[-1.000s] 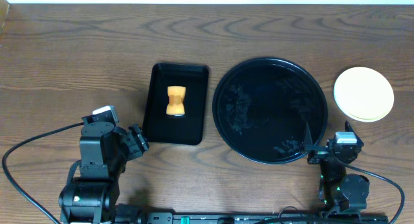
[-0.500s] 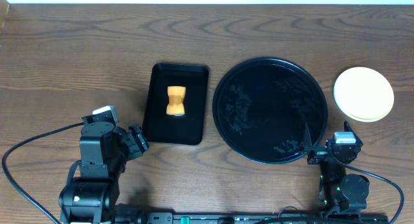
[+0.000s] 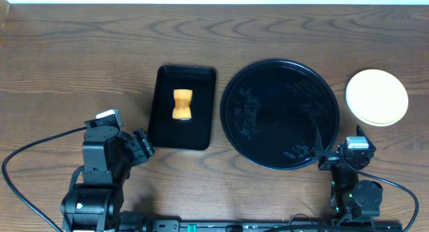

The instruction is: Clean dirty plates on tray and stack at the side

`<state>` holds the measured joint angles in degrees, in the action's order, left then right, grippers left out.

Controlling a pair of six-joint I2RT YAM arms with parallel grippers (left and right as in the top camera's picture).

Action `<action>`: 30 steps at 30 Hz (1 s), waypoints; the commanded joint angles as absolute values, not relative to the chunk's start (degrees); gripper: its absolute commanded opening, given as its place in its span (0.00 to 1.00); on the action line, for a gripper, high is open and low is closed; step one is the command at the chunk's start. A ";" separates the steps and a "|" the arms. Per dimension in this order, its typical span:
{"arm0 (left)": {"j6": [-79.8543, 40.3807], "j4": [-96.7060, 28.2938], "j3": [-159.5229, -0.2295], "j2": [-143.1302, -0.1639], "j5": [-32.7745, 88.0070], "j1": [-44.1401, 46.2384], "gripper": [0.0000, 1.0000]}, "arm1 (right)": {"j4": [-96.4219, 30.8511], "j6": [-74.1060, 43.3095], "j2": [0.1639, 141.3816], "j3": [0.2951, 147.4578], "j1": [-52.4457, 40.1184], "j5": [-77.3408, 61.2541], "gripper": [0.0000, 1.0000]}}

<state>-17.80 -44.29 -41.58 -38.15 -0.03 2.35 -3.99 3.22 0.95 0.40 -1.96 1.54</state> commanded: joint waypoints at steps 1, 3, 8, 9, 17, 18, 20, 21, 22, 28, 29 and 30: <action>-17.87 -44.77 -41.39 -37.93 -0.78 2.13 0.78 | -4.25 3.90 0.49 0.32 -2.22 1.08 0.99; -17.85 -46.02 -41.34 -37.04 -1.15 2.15 0.78 | -4.25 3.90 0.49 0.32 -2.22 1.08 0.99; -15.64 -41.76 -37.26 -31.64 -1.13 2.13 0.78 | -4.25 3.90 0.49 0.32 -2.22 1.08 0.99; -15.49 -39.97 -35.29 -29.95 -1.13 2.15 0.78 | -4.25 3.90 0.49 0.32 -2.22 1.08 0.99; -15.09 -17.74 -14.11 -12.43 -0.62 -0.14 0.78 | -4.25 3.90 0.49 0.32 -2.22 1.08 0.99; -15.09 -13.58 -10.94 -9.52 -0.47 -0.56 0.78 | -4.25 3.90 0.49 0.32 -2.22 1.08 0.99; -14.83 -8.49 -7.11 -5.78 -0.49 -0.86 0.78 | -4.25 3.90 0.49 0.32 -2.24 1.08 0.99; -14.11 -6.24 -5.37 -3.95 -0.49 -0.95 0.78 | -4.25 3.90 0.49 0.32 -2.22 1.08 0.99; -12.93 -4.05 -3.81 -2.28 -0.47 -0.95 0.78 | -4.25 3.90 0.49 0.32 -2.22 1.08 0.99; -5.19 -1.32 -0.23 -0.10 -0.16 -0.93 0.78 | -4.25 3.90 0.49 0.32 -2.24 1.08 0.99; -4.75 -2.79 -0.23 -0.10 0.32 -0.95 0.78 | -4.25 3.90 0.49 0.32 -2.22 1.08 0.99; -4.73 -4.69 -0.23 -0.10 0.43 -0.93 0.78 | -4.25 3.90 0.49 0.32 -2.22 1.08 0.99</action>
